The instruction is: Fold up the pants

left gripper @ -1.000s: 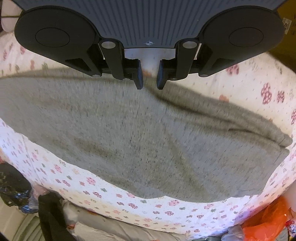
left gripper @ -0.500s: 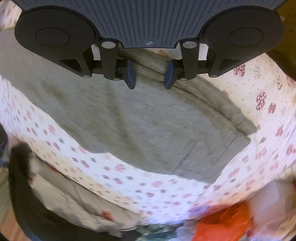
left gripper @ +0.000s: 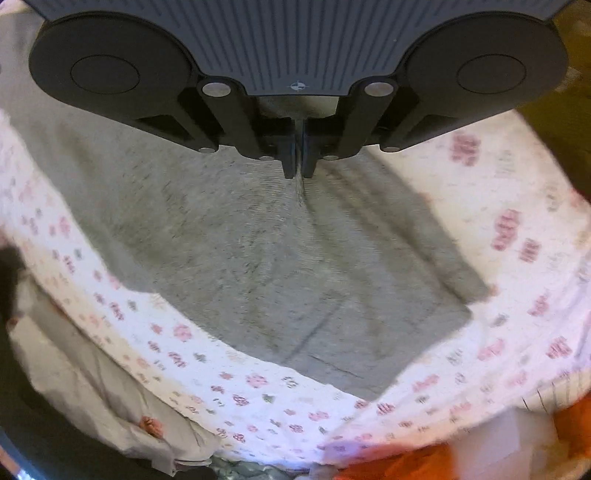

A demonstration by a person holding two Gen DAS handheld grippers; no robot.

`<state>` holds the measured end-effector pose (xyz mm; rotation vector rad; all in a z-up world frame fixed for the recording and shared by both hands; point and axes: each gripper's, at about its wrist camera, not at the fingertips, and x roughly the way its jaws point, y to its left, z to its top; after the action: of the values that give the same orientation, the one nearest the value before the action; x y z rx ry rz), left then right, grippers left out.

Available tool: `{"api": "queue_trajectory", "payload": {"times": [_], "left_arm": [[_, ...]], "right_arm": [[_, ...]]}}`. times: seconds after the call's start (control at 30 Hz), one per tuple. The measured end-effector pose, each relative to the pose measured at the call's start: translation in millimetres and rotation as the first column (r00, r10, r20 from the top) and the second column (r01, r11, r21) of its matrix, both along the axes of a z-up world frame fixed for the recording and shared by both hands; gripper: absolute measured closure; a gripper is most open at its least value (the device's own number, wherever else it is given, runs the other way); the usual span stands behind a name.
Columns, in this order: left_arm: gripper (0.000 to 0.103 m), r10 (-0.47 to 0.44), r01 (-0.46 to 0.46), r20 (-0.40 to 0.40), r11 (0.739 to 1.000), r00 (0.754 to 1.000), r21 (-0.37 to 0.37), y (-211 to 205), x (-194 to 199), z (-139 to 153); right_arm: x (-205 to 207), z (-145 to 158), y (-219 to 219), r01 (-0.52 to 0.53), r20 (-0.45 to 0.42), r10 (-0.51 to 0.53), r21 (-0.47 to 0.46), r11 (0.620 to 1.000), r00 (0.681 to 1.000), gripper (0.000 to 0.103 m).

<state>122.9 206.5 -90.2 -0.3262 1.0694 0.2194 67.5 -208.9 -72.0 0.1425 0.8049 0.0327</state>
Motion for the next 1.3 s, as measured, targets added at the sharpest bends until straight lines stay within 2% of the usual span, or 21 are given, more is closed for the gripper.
{"api": "queue_trajectory", "payload": {"times": [0.07, 0.13, 0.2, 0.3, 0.43, 0.53, 0.63, 0.7, 0.73, 0.8, 0.97, 1.17, 1.23, 1.3], "left_arm": [[0.103, -0.004, 0.008, -0.032, 0.994, 0.999, 0.105, 0.3, -5.8, -4.0], [0.103, 0.001, 0.003, -0.039, 0.995, 0.999, 0.103, 9.9, -12.7, -10.6], [0.103, -0.001, 0.004, -0.028, 0.995, 1.0, 0.1, 14.0, -19.5, -3.2], [0.101, -0.043, 0.035, 0.051, 0.988, 0.998, 0.15, 2.9, -21.8, 24.0], [0.1, -0.154, 0.128, 0.148, 0.977, 0.977, 0.168, -24.0, 1.2, 48.7], [0.096, -0.216, 0.193, 0.121, 0.964, 0.969, 0.182, -39.9, 23.9, 38.8], [0.095, -0.257, 0.248, 0.019, 0.949, 0.966, 0.192, -43.7, 32.8, 9.9], [0.095, -0.258, 0.261, -0.042, 0.945, 0.965, 0.197, -38.3, 27.6, -11.7], [0.095, -0.268, 0.263, -0.005, 0.944, 0.963, 0.199, -36.1, 19.2, -13.0], [0.095, -0.285, 0.277, 0.009, 0.937, 0.958, 0.213, -35.8, 9.9, -11.4], [0.095, -0.261, 0.251, 0.036, 0.953, 0.965, 0.172, -27.9, 5.0, -12.0], [0.095, -0.281, 0.264, 0.049, 0.939, 0.958, 0.22, -36.0, 3.5, -12.5], [0.095, -0.284, 0.265, 0.052, 0.936, 0.957, 0.231, -37.8, 2.5, -12.9], [0.095, -0.282, 0.263, 0.055, 0.937, 0.958, 0.228, -37.0, 2.2, -12.8]], "right_arm": [[3.9, 0.8, 16.6, -0.057, 0.006, 0.057, 0.017, 0.998, 0.998, 0.058], [10.4, 1.3, 34.1, -0.107, 0.005, 0.107, 0.024, 0.994, 0.994, 0.058], [20.1, 0.8, 54.5, -0.166, 0.006, 0.166, 0.017, 0.986, 0.986, 0.058], [36.2, 2.7, 88.7, -0.261, 0.022, 0.261, 0.001, 0.965, 0.965, 0.058], [73.4, 5.2, 131.4, -0.35, 0.048, 0.349, 0.001, 0.937, 0.936, 0.06], [101.3, 3.2, 154.9, -0.382, 0.046, 0.38, 0.023, 0.924, 0.924, 0.062], [128.1, 0.5, 172.1, -0.406, 0.049, 0.405, 0.025, 0.913, 0.913, 0.061], [146.4, -2.0, 176.5, -0.414, 0.047, 0.413, 0.018, 0.91, 0.91, 0.057], [155.0, -3.3, 177.4, -0.412, 0.047, 0.411, 0.019, 0.911, 0.91, 0.054], [173.3, -7.2, 176.7, -0.42, 0.04, 0.419, 0.026, 0.907, 0.907, 0.044], [213.1, -22.6, 182.2, -0.498, -0.013, 0.499, 0.068, 0.865, 0.866, 0.044], [239.8, -36.3, 186.9, -0.572, -0.064, 0.584, 0.142, 0.808, 0.809, 0.043], [241.3, -39.2, 189.3, -0.606, -0.069, 0.623, 0.173, 0.776, 0.779, 0.052], [241.8, -42.8, 191.7, -0.627, -0.085, 0.654, 0.215, 0.749, 0.752, 0.075]]}}
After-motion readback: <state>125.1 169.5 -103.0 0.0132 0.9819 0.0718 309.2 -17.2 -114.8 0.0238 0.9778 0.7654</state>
